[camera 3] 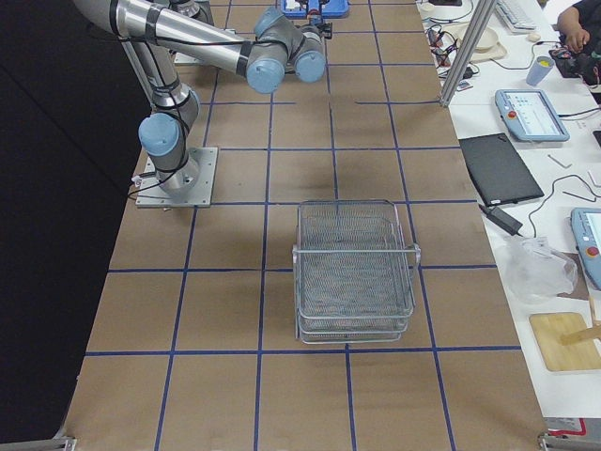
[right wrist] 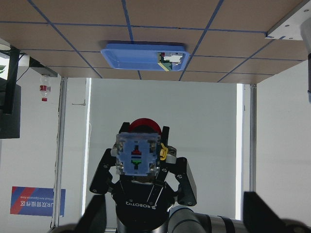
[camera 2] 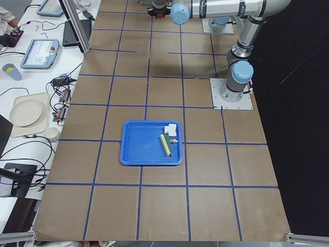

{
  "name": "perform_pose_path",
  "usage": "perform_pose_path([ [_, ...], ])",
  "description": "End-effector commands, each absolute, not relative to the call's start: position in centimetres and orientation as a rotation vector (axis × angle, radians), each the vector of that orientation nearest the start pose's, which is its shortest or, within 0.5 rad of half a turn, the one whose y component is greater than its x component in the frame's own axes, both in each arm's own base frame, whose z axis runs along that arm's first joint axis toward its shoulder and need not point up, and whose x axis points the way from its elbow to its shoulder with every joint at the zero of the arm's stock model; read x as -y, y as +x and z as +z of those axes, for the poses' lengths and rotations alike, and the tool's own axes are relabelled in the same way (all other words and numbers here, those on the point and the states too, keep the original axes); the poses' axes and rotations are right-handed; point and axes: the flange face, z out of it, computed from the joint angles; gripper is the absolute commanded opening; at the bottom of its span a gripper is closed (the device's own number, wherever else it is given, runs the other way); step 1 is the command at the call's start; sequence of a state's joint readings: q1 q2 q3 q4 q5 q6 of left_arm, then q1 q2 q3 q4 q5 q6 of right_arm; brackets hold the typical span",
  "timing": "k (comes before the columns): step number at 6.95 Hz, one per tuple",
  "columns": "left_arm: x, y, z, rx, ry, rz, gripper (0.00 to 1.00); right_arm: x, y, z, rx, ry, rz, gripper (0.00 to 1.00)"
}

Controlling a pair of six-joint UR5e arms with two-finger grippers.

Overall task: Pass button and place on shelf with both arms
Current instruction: 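Move the open right gripper onto the button's blue contact block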

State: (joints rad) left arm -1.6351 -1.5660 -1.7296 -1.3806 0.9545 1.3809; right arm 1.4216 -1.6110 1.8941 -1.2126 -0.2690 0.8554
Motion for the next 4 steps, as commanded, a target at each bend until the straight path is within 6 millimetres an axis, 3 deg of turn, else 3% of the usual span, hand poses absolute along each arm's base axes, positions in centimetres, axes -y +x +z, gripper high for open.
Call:
perform_pose_path([
  [1, 47.4, -22.2, 44.8, -2.626, 2.343, -0.75, 0.26, 45.6, 18.1, 39.9, -1.436, 1.301, 1.055, 0.99],
  [2, 47.3, -22.2, 44.8, -2.624, 2.343, -0.752, 0.27, 45.4, 19.4, 38.9, -1.461, 1.298, 1.088, 0.99],
  [4, 47.3, -22.2, 44.8, -2.625, 2.343, -0.754, 0.27, 46.0, 19.6, 37.5, -1.459, 1.317, 1.121, 0.98],
])
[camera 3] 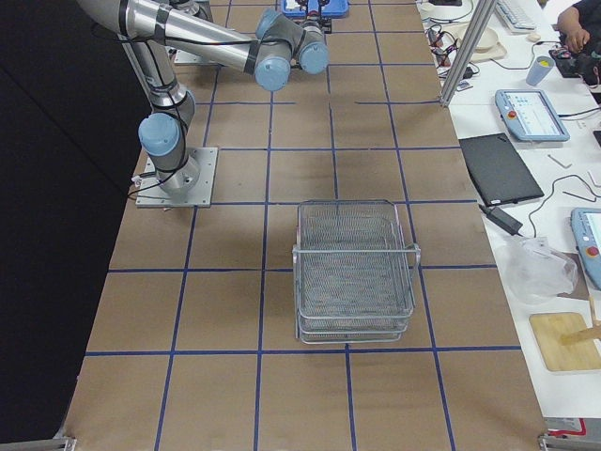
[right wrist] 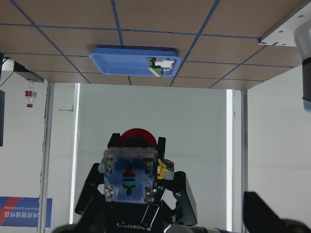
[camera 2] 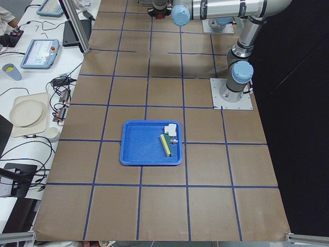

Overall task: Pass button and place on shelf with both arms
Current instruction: 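Move the open right gripper onto the button's blue contact block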

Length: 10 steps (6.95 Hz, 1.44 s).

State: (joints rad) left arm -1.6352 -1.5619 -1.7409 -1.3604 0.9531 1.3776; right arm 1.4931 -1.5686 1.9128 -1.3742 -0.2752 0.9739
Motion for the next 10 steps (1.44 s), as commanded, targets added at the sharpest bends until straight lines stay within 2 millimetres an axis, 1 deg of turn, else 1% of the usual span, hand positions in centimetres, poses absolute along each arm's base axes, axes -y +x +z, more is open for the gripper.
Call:
perform_pose_path([
  [1, 47.3, -22.2, 44.9, -2.622, 2.343, -0.758, 0.27, 46.2, 19.6, 37.8, -1.461, 1.319, 1.117, 0.98],
  [3, 47.1, -22.2, 44.7, -2.626, 2.344, -0.752, 0.27, 46.7, 19.6, 38.4, -1.466, 1.31, 1.092, 0.98],
  [4, 47.1, -22.2, 44.8, -2.625, 2.344, -0.754, 0.27, 47.6, 19.5, 39.4, -1.459, 1.325, 1.064, 0.98],
  [5, 47.1, -22.2, 44.8, -2.625, 2.344, -0.754, 0.27, 48.0, 19.5, 39.4, -1.443, 1.344, 1.055, 0.98],
  [6, 47.1, -22.2, 44.8, -2.625, 2.344, -0.754, 0.27, 48.4, 19.5, 38.4, -1.445, 1.356, 1.066, 0.98],
  [7, 47.1, -22.3, 44.7, -2.623, 2.348, -0.752, 0.27, 48.4, 19.5, 38.1, -1.444, 1.363, 1.074, 0.98],
  [8, 47.1, -22.3, 44.7, -2.623, 2.348, -0.752, 0.27, 48.1, 20.0, 37.8, -1.45, 1.363, 1.089, 0.98],
  [9, 47.1, -22.2, 44.7, -2.624, 2.345, -0.753, 0.27, 47.4, 20.6, 37.3, -1.454, 1.365, 1.106, 0.98],
  [10, 47.1, -22.2, 44.7, -2.623, 2.346, -0.757, 0.27, 47.4, 20.7, 37.2, -1.453, 1.367, 1.109, 0.98],
])
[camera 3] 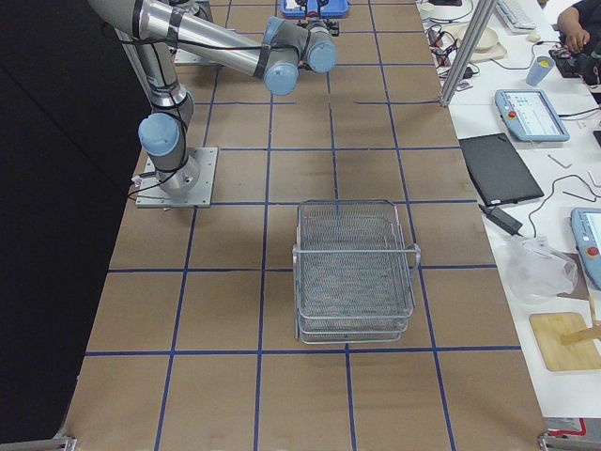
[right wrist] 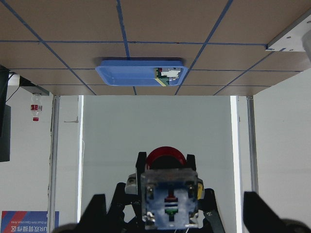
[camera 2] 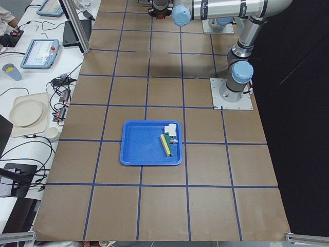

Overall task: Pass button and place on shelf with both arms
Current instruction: 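Move the open right gripper onto the button's blue contact block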

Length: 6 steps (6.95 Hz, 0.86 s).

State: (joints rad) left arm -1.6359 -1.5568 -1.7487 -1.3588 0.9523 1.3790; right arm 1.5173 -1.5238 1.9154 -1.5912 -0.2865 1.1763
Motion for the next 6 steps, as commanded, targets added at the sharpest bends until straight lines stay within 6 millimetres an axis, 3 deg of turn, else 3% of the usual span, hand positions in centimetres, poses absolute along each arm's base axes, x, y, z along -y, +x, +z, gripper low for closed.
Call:
perform_pose_path([
  [1, 47.04, -22.19, 44.88, -2.62, 2.345, -0.76, 0.27, 47.25, 20.73, 37.43, -1.457, 1.366, 1.108, 0.97],
  [6, 47.15, -22.27, 44.81, -2.616, 2.345, -0.765, 0.27, 46.55, 21.23, 37.89, -1.494, 1.374, 1.105, 0.95],
])
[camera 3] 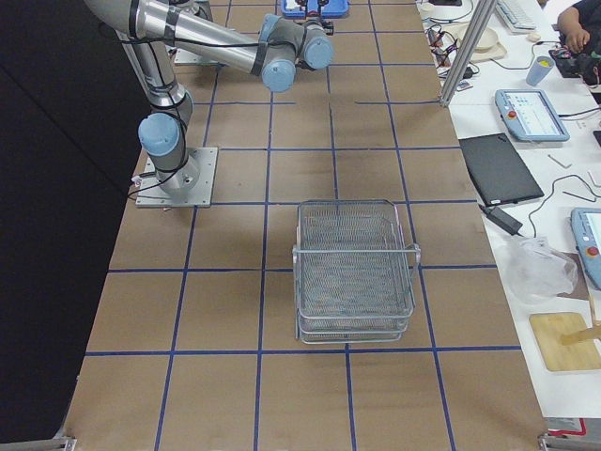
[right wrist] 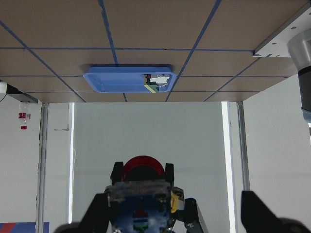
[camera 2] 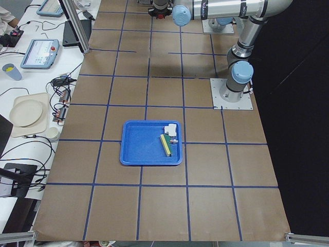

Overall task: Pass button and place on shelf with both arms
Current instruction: 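Move the open right gripper onto the button's blue contact block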

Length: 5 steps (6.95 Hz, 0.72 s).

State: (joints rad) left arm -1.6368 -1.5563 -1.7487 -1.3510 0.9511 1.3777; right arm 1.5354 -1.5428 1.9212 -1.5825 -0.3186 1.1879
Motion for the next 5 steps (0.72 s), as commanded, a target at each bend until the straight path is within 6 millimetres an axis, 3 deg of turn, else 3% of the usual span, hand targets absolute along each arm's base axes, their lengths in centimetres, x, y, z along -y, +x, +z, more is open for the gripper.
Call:
perform_pose_path([
  [1, 47.15, -22.27, 44.81, -2.616, 2.345, -0.765, 0.27, 46.52, 21.23, 37.97, -1.496, 1.371, 1.102, 0.86],
  [2, 47.18, -22.27, 44.66, -2.619, 2.346, -0.761, 0.27, 46.58, 21.23, 37.93, -1.5, 1.367, 1.097, 0.74],
  [3, 47.15, -22.27, 44.81, -2.616, 2.345, -0.765, 0.27, 46.64, 21.24, 37.91, -1.497, 1.363, 1.097, 0.41],
  [4, 47.11, -22.27, 44.88, -2.615, 2.345, -0.767, 0.27, 46.66, 21.25, 37.96, -1.493, 1.36, 1.096, 0.21],
  [5, 47.11, -22.27, 44.88, -2.615, 2.345, -0.767, 0.27, 46.67, 21.26, 37.99, -1.491, 1.357, 1.096, 0.1],
])
